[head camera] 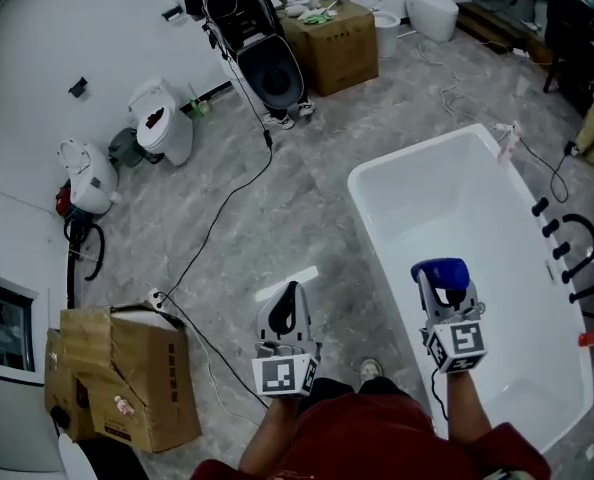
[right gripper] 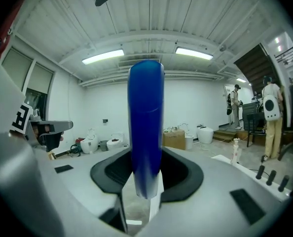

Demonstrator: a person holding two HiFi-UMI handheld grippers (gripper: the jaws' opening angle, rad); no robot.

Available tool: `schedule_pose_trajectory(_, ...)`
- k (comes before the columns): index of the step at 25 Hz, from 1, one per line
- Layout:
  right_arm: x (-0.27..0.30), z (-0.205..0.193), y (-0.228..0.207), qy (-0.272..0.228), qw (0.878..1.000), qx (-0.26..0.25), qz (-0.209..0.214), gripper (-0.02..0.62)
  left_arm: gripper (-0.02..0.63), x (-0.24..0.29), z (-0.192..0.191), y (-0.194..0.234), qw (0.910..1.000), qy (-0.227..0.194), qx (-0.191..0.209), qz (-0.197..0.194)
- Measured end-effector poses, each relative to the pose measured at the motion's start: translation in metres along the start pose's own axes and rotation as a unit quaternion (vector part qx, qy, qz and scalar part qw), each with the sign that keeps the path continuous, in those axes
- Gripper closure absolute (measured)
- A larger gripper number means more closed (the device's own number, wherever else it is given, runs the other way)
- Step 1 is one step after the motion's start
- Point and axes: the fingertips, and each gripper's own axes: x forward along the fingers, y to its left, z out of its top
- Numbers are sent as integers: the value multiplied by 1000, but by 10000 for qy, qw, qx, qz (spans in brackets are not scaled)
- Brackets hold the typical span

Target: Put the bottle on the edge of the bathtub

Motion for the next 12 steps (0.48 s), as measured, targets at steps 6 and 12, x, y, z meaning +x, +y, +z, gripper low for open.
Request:
schedule_pose_trajectory(6, 48, 1, -16, 96, 9998, -64, -151, 442, 601, 53, -10, 19, 9999, -30, -69, -105)
schedule_pose_trajectory(12, 128, 2, -9, 114, 9990, -188, -380, 442, 601, 124, -31, 72, 9993, -92, -161, -320)
